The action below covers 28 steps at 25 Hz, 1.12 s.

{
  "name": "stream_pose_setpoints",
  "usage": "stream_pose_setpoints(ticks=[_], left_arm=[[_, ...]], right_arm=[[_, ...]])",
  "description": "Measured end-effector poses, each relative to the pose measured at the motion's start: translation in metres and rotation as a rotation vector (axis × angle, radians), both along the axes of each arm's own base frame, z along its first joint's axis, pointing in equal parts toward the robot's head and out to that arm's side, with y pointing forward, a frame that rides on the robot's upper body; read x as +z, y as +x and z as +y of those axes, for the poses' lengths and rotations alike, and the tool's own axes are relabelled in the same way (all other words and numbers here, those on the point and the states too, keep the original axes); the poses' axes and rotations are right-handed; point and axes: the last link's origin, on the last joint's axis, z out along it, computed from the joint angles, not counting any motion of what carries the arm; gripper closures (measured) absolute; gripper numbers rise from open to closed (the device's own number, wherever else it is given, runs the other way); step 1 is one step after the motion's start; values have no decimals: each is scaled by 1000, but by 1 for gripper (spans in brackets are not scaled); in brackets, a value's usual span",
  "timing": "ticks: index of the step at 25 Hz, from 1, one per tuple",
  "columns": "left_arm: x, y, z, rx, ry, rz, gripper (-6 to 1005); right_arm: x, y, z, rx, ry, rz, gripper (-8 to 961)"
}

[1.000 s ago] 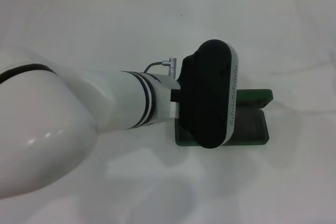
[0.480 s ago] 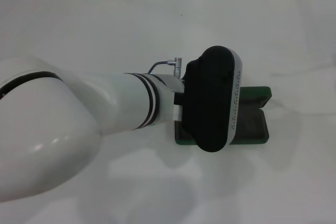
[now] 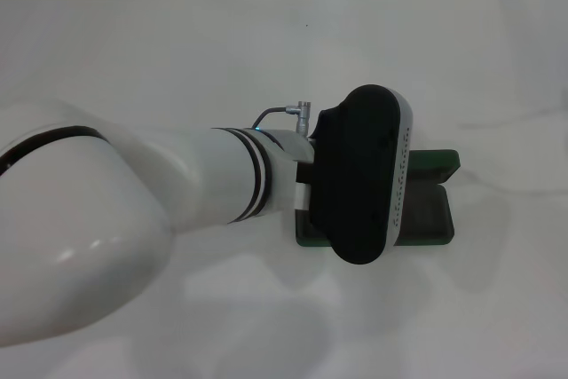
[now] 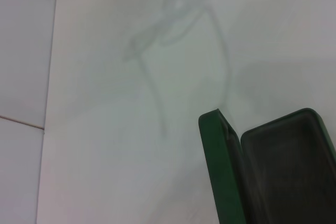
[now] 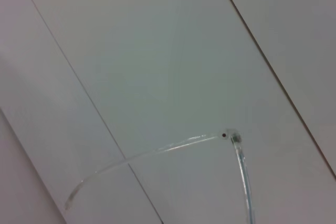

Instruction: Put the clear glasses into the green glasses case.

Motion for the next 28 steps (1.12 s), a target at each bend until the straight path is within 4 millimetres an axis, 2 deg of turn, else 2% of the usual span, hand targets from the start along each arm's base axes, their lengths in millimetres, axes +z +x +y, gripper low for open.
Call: stream_pose_setpoints(ticks=[7,15,22,28], left_arm=[[1,0,1,6,5,-3,786],[1,-1,1,10,5,-4,620],[3,1,-3,16,2,-17,608],[12,12,-15,17,-6,-50,610]], right_arm=[[0,0,1,-2,1,0,872],[0,0,1,-1,2,1,871],[0,1,0,-3,4,2,872],[-2,0,1,3,-4,12,872]])
